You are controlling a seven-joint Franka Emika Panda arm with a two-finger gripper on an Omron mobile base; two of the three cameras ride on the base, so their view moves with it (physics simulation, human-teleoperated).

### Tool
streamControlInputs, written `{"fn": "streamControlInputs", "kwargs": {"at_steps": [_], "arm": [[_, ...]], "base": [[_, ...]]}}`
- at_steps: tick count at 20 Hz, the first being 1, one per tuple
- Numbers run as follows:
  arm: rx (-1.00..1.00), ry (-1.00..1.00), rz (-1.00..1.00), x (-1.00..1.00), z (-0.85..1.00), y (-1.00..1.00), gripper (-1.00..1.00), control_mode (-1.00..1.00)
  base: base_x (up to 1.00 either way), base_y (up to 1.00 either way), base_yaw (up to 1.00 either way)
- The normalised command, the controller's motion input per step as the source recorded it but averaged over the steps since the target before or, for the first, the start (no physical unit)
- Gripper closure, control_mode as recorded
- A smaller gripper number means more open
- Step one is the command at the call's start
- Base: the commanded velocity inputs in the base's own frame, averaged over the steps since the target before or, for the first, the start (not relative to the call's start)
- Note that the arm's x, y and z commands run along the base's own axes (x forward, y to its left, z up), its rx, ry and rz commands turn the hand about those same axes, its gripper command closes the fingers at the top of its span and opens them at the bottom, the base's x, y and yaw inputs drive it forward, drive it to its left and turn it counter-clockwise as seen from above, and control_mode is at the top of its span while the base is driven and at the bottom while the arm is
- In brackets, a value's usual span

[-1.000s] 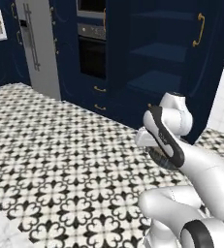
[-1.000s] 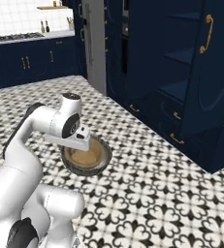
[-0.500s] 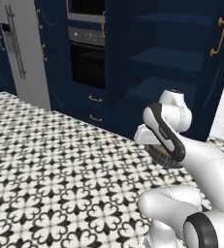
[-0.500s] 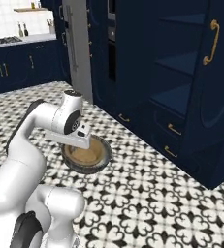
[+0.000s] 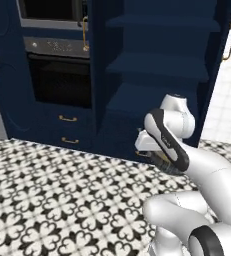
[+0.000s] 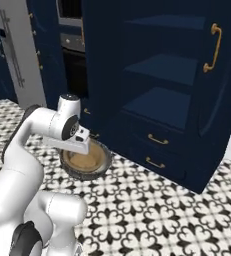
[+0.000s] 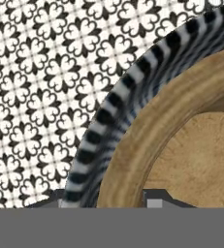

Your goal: Pick up the bowls on the counter and stack them on top of one another in the open cabinet. Place the smaller bowl on top of the larger bowl.

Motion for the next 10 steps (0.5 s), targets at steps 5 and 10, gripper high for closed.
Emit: {"fn": "streamControlInputs", "kwargs": {"at_steps": [5,10], "arm": [[0.0,0.0,0.0,0.0,0.0,0.0,1.0,1.0],[0.0,0.0,0.0,0.0,0.0,0.0,1.0,1.0]], "base": [[1.0,0.35,-0.37],[1.0,0.0,-0.49]]}}
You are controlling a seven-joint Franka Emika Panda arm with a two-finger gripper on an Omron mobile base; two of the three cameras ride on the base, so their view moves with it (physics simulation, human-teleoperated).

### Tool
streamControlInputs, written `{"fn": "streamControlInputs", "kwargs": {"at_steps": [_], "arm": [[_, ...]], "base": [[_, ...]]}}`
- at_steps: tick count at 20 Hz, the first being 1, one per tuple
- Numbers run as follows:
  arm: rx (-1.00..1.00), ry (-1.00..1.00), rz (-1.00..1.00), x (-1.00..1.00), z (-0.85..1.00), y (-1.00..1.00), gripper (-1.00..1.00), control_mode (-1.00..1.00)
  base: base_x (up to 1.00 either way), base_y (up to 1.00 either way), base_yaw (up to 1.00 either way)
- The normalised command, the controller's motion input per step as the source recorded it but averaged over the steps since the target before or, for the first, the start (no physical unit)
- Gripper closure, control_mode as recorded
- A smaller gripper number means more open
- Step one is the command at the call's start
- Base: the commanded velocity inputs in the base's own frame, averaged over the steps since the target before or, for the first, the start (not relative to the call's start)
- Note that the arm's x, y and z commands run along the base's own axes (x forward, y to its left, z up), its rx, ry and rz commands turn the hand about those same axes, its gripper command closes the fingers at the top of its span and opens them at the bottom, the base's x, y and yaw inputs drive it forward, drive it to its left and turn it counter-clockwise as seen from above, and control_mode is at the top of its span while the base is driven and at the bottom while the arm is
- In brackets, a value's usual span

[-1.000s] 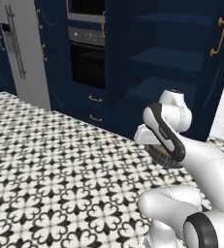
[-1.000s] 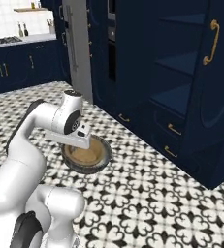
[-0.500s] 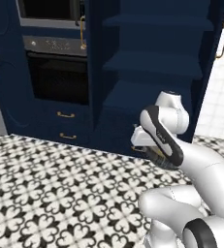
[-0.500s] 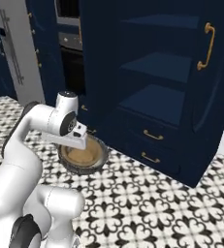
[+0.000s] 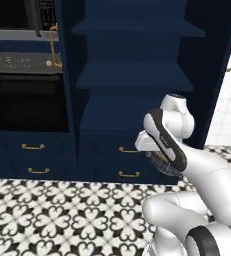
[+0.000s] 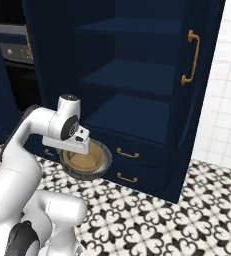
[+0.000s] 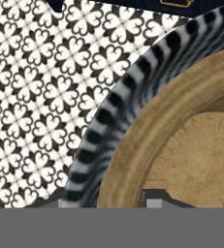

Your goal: Pick up the bowls on the counter and stack them on top of one another in the open cabinet. Place the smaller bowl on top of the larger bowl.

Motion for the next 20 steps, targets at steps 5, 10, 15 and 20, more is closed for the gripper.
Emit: {"fn": "streamControlInputs", "kwargs": {"at_steps": [5,10,15,20], "arm": [[0.0,0.0,0.0,0.0,0.0,0.0,1.0,1.0],[0.0,0.0,0.0,0.0,0.0,0.0,1.0,1.0],[0.0,0.0,0.0,0.0,0.0,0.0,1.0,1.0],[0.0,0.0,0.0,0.0,0.0,0.0,1.0,1.0]], "base": [[1.0,0.32,-0.54],[1.0,0.57,-0.29],[0.96,0.19,-0.15],[0.61,0.0,-0.05]]}}
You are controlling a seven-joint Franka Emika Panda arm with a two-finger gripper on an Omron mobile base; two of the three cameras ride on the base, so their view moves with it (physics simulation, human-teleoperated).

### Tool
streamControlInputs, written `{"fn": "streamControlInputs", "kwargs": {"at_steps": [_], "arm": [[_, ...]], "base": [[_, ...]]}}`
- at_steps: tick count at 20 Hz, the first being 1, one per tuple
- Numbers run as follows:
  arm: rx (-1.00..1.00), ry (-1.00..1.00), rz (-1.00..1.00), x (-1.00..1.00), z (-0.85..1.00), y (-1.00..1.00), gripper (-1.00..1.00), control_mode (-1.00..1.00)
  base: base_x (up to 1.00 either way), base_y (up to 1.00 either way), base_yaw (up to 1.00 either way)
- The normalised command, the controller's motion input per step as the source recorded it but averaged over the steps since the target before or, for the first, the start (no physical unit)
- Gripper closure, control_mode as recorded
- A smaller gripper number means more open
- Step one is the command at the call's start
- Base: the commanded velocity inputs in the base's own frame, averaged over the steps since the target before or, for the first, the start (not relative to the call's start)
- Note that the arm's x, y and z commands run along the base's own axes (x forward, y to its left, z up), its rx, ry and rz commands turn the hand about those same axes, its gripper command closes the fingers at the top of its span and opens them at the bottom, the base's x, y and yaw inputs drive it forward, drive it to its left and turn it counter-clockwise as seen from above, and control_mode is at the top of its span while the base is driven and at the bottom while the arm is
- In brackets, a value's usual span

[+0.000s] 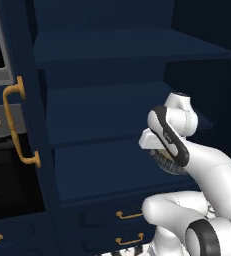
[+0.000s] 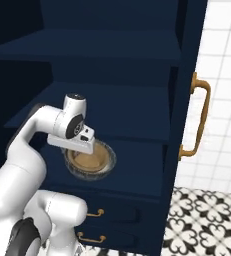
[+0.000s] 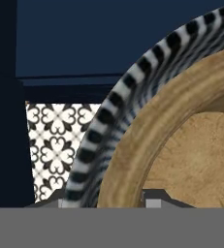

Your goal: Pick up the bowls on the counter and stack them on top of one another in the open cabinet. Place the smaller bowl on top of the larger bowl.

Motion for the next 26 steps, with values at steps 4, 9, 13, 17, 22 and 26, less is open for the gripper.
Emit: {"fn": "streamControlInputs", "kwargs": {"at_steps": [4,9,13,17,22,26], "arm": [[0.0,0.0,0.0,0.0,0.0,0.0,1.0,1.0],[0.0,0.0,0.0,0.0,0.0,0.0,1.0,1.0],[0.0,0.0,0.0,0.0,0.0,0.0,1.0,1.0],[-0.12,-0.28,0.04,-0.2,0.67,0.05,1.0,-1.0],[-0.26,-0.38,0.15,-0.06,1.0,0.26,1.0,-1.0],[-0.14,-0.38,0.4,0.02,1.0,0.18,1.0,-1.0]], "base": [[0.13,-0.01,-0.02],[0.0,0.0,0.0],[0.0,0.0,0.0],[0.0,0.0,0.0],[0.0,0.0,0.0],[0.0,0.0,0.0]]}}
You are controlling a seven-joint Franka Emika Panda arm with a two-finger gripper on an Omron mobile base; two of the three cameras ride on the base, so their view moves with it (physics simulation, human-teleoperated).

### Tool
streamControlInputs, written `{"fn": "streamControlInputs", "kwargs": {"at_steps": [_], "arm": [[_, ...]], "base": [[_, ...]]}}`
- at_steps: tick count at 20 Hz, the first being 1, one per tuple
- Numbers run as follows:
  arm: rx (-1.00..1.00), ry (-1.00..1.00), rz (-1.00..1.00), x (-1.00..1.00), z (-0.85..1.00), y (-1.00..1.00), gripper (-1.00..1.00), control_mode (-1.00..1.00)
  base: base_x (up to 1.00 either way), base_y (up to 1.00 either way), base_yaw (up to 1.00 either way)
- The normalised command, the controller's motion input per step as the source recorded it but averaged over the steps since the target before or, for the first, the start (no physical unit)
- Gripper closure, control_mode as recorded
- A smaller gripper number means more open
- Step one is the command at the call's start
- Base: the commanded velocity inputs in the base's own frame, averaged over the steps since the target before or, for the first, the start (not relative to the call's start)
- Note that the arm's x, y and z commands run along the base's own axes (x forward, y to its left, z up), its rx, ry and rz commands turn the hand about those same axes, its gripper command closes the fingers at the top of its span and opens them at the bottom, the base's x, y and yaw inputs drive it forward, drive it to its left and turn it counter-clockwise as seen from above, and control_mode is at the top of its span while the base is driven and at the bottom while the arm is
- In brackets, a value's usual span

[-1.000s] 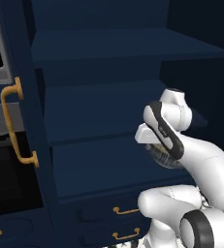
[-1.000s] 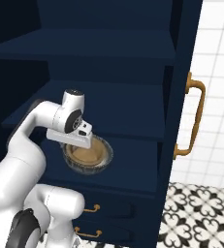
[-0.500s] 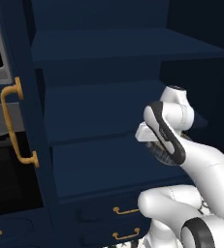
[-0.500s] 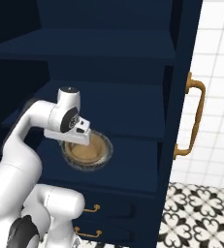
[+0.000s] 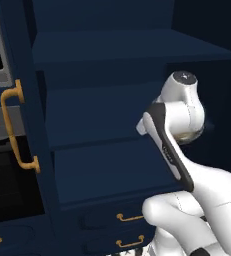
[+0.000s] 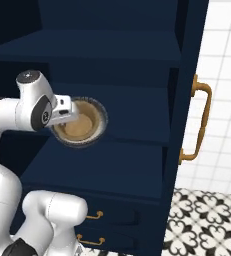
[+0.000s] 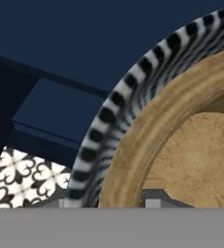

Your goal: Pick up the bowls on the counter and stack them on top of one another in the open cabinet. Place the smaller bowl on top of the larger bowl.

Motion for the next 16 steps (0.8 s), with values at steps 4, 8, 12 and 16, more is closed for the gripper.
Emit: {"fn": "streamControlInputs", "kwargs": {"at_steps": [4,8,12,16], "arm": [[-0.14,-0.3,0.31,0.0,1.0,0.01,1.0,-1.0],[-0.15,-0.23,0.21,0.16,1.0,0.12,1.0,-1.0],[-0.19,-0.1,0.15,0.08,1.0,0.25,1.0,-1.0],[-0.21,-0.01,0.09,0.02,1.0,0.21,1.0,-1.0]], "base": [[0.0,0.0,0.0],[0.0,0.0,0.0],[0.0,0.0,0.0],[0.0,0.0,0.0]]}}
